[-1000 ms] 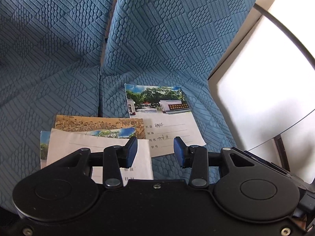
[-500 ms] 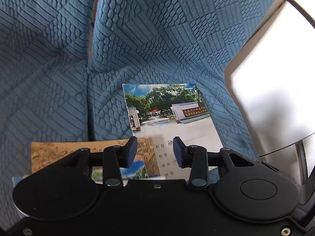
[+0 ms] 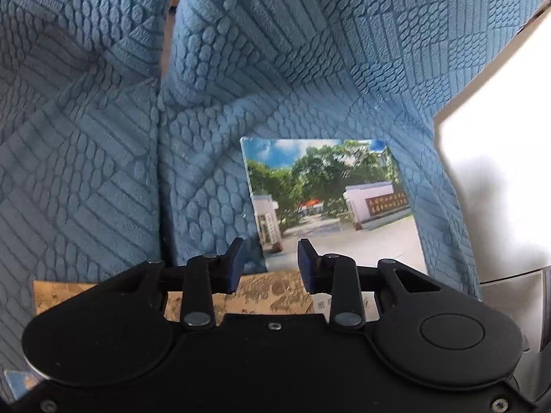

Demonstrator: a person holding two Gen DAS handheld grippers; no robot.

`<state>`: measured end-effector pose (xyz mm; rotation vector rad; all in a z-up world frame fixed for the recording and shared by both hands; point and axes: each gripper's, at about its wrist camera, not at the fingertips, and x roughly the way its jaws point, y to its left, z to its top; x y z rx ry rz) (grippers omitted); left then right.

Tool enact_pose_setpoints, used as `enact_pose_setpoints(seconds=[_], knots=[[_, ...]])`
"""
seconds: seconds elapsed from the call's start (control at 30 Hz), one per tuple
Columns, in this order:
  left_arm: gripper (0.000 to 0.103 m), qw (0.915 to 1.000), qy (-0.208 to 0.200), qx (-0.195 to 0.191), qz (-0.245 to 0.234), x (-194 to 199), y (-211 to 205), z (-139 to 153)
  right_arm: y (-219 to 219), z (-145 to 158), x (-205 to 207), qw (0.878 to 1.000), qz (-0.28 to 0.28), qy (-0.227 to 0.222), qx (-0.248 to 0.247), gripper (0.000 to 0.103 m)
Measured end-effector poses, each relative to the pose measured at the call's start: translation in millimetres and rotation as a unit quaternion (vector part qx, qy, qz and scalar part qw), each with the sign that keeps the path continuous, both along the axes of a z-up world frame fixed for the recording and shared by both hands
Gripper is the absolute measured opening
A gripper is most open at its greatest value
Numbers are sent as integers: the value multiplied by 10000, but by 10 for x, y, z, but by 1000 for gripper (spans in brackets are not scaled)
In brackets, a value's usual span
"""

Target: Organize objects

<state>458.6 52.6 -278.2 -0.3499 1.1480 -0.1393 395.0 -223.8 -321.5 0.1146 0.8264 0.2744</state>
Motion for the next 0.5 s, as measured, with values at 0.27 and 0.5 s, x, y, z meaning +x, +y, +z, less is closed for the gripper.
enact_pose_setpoints(seconds=[0.27, 0.5], knots=[[34, 9994, 76, -204, -260, 137, -43, -6, 14, 4, 21, 10000, 25, -77, -13, 49], [34, 9938, 280, -1079, -34, 177, 229, -98, 10, 7, 36, 9999, -35, -57, 93, 50]])
